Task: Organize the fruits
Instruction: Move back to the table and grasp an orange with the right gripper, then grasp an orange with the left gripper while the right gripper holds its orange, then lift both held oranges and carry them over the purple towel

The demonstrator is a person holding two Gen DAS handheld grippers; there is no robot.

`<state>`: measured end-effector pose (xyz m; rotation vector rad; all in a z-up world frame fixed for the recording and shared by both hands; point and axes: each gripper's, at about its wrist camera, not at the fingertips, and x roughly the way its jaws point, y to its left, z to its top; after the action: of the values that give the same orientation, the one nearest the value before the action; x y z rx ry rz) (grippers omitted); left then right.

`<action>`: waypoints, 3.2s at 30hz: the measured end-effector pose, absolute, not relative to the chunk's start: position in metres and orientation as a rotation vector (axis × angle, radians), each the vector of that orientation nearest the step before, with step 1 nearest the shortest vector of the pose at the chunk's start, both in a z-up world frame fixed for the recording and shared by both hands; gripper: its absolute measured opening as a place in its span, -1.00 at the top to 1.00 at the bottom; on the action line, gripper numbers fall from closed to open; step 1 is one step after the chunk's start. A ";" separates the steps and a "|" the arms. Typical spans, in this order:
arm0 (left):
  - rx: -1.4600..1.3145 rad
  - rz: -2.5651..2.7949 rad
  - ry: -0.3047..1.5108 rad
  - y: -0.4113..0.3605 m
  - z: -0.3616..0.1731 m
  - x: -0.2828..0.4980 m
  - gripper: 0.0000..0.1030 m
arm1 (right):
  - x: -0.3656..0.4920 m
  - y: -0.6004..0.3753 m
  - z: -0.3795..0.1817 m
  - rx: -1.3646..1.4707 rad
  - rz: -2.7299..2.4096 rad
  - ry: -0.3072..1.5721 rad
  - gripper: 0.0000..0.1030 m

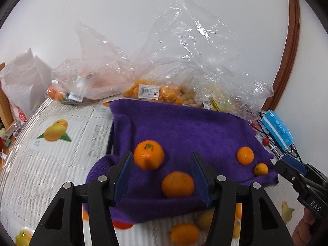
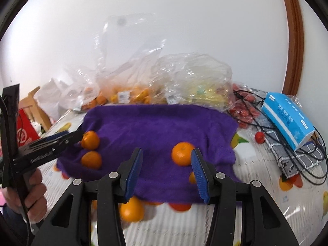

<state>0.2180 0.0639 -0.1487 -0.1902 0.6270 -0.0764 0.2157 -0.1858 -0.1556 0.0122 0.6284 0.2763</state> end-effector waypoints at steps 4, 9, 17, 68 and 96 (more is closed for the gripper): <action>-0.198 -0.078 0.631 0.071 -0.154 0.199 -0.07 | 0.199 -0.178 -0.163 0.018 0.304 0.645 0.17; -0.155 -0.044 0.641 0.077 -0.168 0.173 -0.07 | 0.189 -0.165 -0.178 0.019 0.333 0.703 0.21; -0.190 -0.076 0.673 0.086 -0.178 0.152 -0.07 | 0.189 -0.153 -0.200 0.023 0.359 0.795 0.24; -0.034 -0.193 0.844 0.024 -0.201 0.183 0.02 | 0.163 -0.211 -0.228 0.047 0.244 0.860 0.36; -0.197 -0.272 0.739 0.046 -0.191 0.170 0.28 | 0.153 -0.227 -0.222 0.165 0.282 0.785 0.37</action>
<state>0.1698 0.0457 -0.1909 -0.1969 0.7393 -0.2718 0.1530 -0.2274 -0.2216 0.1646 0.7852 0.2820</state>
